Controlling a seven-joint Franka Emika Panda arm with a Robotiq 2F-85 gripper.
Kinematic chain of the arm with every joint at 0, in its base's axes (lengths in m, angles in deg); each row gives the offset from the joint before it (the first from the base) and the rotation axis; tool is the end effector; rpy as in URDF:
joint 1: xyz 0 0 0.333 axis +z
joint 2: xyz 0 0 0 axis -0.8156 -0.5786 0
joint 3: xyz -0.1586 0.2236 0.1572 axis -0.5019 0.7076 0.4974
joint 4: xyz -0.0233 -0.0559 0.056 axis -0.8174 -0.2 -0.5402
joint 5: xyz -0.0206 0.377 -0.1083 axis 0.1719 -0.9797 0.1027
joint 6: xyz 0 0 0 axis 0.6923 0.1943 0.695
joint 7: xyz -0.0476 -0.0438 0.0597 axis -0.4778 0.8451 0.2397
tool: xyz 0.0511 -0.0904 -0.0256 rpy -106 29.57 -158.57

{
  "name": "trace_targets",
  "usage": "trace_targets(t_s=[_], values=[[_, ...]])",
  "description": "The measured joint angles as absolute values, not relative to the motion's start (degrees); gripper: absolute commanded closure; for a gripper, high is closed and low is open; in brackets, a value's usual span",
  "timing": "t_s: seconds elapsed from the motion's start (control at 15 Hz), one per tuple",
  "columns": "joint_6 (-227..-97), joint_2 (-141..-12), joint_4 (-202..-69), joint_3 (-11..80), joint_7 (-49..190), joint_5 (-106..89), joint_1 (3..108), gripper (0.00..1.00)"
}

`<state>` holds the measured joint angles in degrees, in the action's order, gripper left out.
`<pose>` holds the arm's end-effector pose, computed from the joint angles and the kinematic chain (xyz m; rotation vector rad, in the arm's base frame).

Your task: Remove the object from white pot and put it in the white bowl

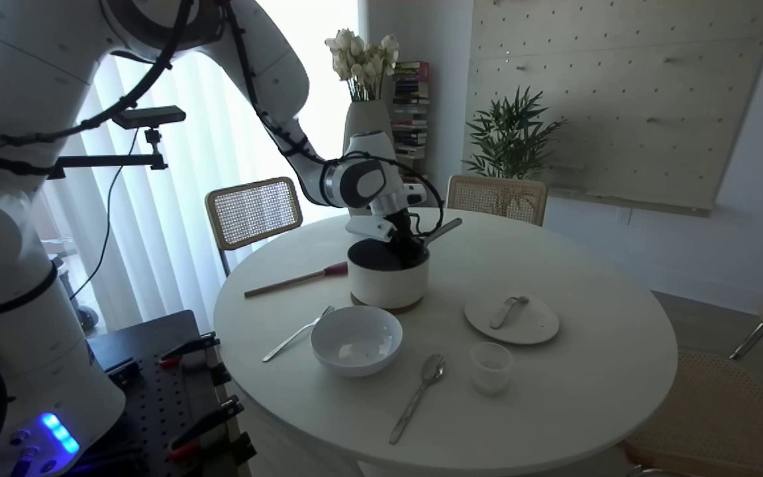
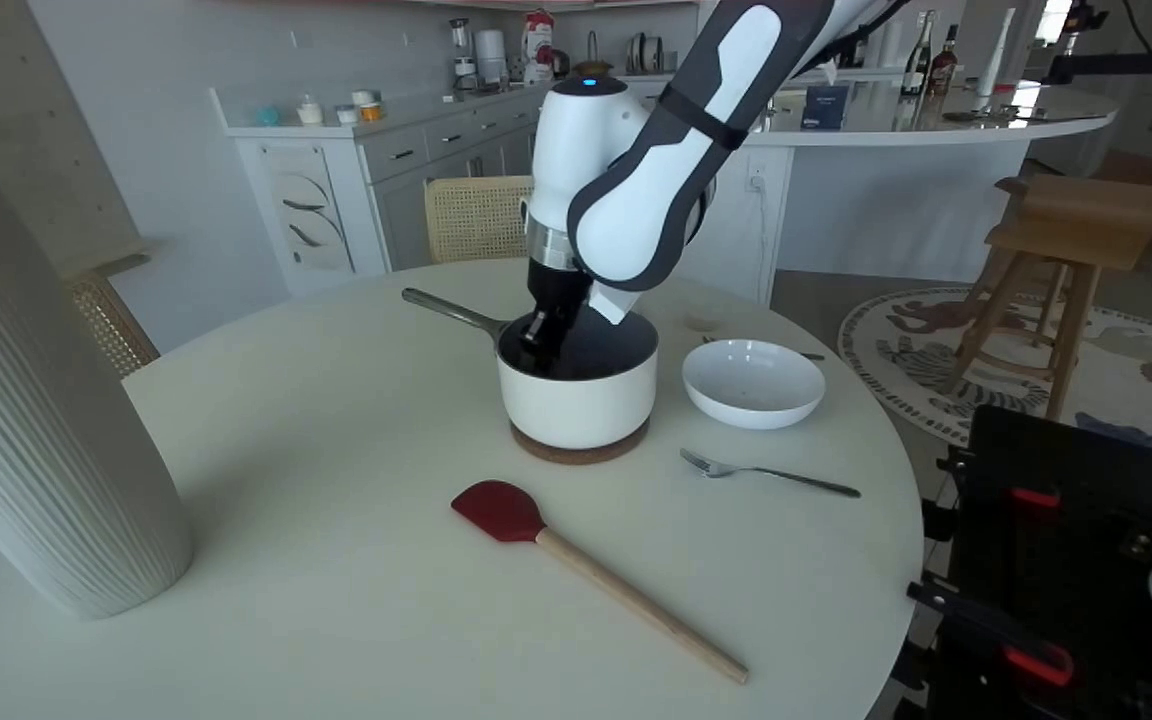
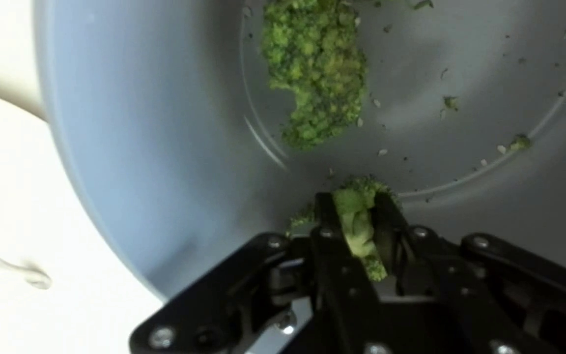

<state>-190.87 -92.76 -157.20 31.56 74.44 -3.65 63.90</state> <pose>0.6342 0.0364 0.2043 2.9833 0.2783 0.4426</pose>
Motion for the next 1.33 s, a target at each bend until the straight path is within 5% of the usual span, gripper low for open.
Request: trace_targets(t_s=[1.33], values=[[-163.32, -79.29, -156.17, 42.25, 79.25, -13.33, 55.89, 0.94]])
